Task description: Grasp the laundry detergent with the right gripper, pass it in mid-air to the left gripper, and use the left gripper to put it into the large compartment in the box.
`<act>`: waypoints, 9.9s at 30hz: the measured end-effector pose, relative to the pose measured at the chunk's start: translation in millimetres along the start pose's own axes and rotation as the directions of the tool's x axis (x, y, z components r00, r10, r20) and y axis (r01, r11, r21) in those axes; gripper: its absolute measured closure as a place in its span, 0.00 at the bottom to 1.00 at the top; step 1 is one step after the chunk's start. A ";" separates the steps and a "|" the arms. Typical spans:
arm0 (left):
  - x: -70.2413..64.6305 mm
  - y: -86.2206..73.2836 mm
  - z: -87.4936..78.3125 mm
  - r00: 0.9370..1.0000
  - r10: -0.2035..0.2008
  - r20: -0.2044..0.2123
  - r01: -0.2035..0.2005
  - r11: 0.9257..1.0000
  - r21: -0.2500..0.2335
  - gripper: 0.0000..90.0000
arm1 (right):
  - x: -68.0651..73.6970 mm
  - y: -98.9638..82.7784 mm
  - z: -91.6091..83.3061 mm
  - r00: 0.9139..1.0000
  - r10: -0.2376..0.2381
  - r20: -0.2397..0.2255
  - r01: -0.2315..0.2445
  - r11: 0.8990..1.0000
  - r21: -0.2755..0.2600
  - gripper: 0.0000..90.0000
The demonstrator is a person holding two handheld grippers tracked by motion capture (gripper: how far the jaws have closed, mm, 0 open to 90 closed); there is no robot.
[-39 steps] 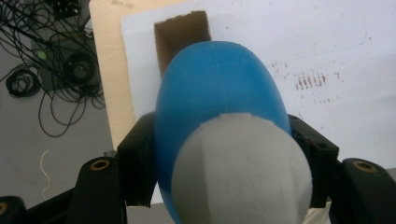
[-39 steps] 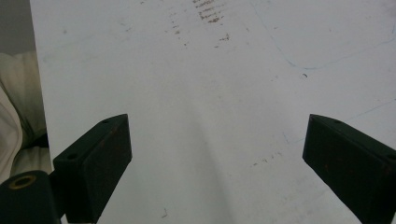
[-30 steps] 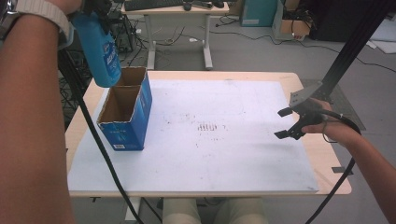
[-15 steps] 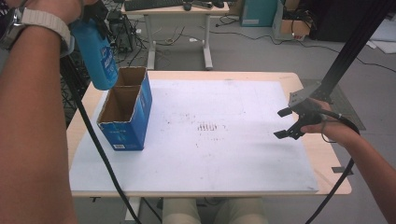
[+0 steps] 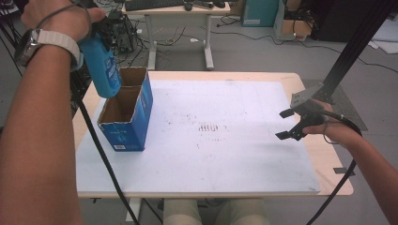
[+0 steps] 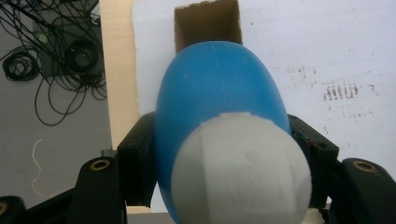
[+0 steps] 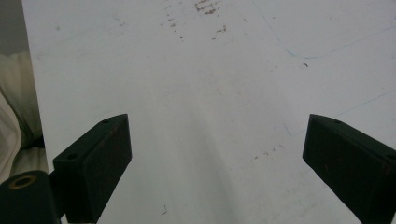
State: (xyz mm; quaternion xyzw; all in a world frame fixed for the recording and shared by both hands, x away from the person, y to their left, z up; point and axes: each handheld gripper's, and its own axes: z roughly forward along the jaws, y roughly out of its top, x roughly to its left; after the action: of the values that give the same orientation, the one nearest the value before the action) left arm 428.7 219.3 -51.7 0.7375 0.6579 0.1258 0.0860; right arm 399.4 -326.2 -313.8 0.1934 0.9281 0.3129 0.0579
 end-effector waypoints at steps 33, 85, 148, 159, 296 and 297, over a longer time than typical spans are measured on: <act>-2.8 -20.1 117.3 1.000 0.001 0.019 -0.001 1.000 0.016 0.41 | -5.0 -7.5 0.1 1.000 -0.017 0.001 0.017 1.000 -0.016 0.09; -3.3 -44.8 209.2 1.000 0.009 0.022 -0.010 0.998 0.061 0.41 | -1.7 -9.3 2.2 0.998 0.065 0.015 -0.065 0.998 -0.004 0.09; -4.1 -44.7 209.3 1.000 -0.008 0.016 0.007 0.998 0.069 0.41 | -3.3 -8.6 4.3 0.998 0.060 0.013 -0.061 0.998 0.012 0.09; -3.8 -44.8 209.4 1.000 -0.009 0.014 0.008 0.998 0.068 0.41 | -2.9 -9.3 5.1 0.998 0.070 0.012 -0.070 0.998 -0.005 0.09; -0.9 -47.3 206.2 0.999 -0.007 0.040 0.006 0.999 0.042 0.28 | -2.3 -12.8 11.1 0.999 0.046 -0.001 -0.046 0.999 -0.009 0.09; 0.0 -47.1 205.0 0.999 0.001 0.040 -0.002 0.999 0.043 0.28 | -0.2 -12.8 10.2 0.997 0.075 0.003 -0.075 0.997 0.011 0.09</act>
State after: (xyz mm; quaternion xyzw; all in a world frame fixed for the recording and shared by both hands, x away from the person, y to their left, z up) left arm 445.2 232.8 -260.9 0.7421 0.6581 0.0969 0.0830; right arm 397.8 -329.9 -329.7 0.2286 0.9218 0.3096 0.0465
